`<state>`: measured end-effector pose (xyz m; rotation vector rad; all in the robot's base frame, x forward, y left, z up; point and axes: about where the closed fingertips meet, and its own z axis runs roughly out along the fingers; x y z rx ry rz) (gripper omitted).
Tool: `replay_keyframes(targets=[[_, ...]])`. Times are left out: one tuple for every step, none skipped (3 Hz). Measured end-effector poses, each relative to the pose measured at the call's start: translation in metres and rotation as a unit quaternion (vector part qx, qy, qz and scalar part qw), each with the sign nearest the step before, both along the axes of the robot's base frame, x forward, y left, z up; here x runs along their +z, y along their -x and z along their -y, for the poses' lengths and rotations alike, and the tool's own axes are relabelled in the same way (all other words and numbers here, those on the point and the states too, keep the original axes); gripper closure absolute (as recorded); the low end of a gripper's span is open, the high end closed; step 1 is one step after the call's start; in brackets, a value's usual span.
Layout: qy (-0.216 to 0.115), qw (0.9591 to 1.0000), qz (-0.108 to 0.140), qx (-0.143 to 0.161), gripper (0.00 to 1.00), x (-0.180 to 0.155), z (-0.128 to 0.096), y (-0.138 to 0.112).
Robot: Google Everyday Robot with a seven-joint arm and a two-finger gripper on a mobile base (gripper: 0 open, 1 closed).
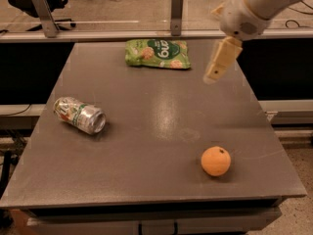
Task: Pick green rice chip bag
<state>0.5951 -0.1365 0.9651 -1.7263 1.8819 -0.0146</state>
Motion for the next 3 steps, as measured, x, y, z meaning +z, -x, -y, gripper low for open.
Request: replay_keyframes(targets=[[-0.057,0.9980,0.018,0.018,0.00,-0.019,-0.043,-0.072],[-0.100,0.9947,0.019,0.005,0.00,-0.046,-0.066,-0.129],[-0.143,0.9893,0.002,-0.029,0.00,-0.074,-0.076,-0.171]])
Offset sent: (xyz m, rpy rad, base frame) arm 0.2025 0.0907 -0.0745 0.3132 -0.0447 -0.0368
